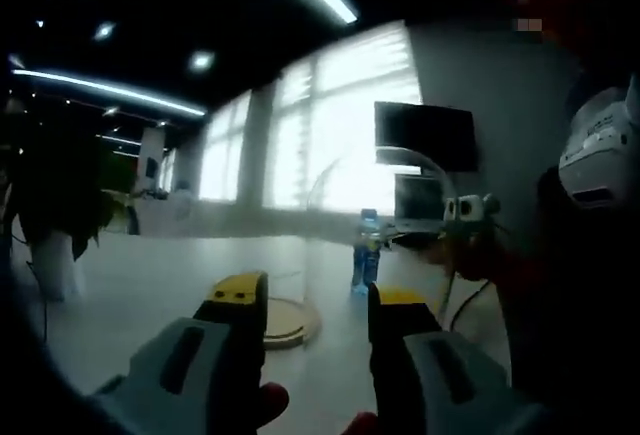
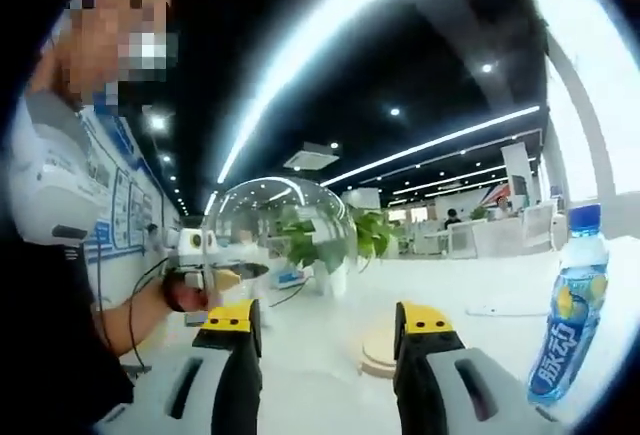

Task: Open the cover put in the Mizone put the cover back on

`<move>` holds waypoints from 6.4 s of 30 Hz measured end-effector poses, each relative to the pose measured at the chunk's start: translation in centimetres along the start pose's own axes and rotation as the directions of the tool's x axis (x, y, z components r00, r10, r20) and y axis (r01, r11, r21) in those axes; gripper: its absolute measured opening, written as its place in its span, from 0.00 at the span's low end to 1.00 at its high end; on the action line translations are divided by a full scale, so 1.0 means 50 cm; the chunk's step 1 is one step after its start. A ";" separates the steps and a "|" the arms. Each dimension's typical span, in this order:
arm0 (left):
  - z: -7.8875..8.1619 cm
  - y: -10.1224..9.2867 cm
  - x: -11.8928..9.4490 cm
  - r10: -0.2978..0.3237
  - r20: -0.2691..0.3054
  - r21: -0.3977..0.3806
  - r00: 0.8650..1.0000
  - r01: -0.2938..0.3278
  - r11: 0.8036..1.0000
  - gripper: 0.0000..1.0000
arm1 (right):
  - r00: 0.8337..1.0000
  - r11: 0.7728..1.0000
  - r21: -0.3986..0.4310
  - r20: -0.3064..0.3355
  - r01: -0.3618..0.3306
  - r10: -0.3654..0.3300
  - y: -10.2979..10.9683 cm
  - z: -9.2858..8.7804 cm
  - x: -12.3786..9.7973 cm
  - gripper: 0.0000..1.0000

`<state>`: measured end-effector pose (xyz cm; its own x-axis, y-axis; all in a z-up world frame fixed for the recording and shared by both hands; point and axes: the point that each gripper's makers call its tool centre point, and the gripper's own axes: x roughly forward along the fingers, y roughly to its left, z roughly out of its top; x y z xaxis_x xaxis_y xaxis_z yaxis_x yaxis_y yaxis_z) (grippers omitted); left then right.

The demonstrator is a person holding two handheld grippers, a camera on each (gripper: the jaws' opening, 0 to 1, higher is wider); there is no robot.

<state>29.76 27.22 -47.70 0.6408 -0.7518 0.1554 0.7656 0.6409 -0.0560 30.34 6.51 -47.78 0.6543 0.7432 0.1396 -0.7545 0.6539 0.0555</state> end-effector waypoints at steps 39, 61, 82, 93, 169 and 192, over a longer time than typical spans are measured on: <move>-0.056 0.059 -0.013 0.206 -0.094 0.149 0.974 -0.191 0.970 0.22 | 0.932 0.942 -0.142 -0.157 0.305 -0.326 -0.078 -0.082 -0.059 0.26; -0.062 0.098 0.007 0.146 -0.075 0.137 0.986 -0.135 0.981 0.25 | 0.897 0.910 -0.160 -0.171 0.383 -0.408 -0.117 -0.087 -0.087 0.26; -0.134 0.117 -0.003 0.123 -0.099 0.102 0.987 -0.113 0.988 0.25 | 0.886 0.904 -0.181 -0.201 0.386 -0.419 -0.127 -0.108 -0.079 0.26; -0.125 0.109 0.005 0.112 -0.083 0.084 0.990 -0.105 0.991 0.24 | 0.890 0.907 -0.150 -0.187 0.393 -0.416 -0.130 -0.098 -0.081 0.26; -0.039 0.092 0.082 -0.047 -0.035 0.085 0.998 0.050 0.995 0.23 | 0.735 0.725 -0.255 -0.074 0.639 -0.674 -0.340 0.099 -0.075 0.31; -0.073 0.116 0.076 0.003 -0.094 0.110 0.996 0.008 0.994 0.19 | 0.714 0.728 -0.130 -0.140 0.673 -0.686 -0.448 0.083 -0.034 0.31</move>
<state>36.86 27.54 -51.02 0.6455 -0.7613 0.0623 0.7594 0.6483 0.0540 45.93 -10.02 -45.17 0.9918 0.1023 -0.0766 -0.1022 0.9947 0.0060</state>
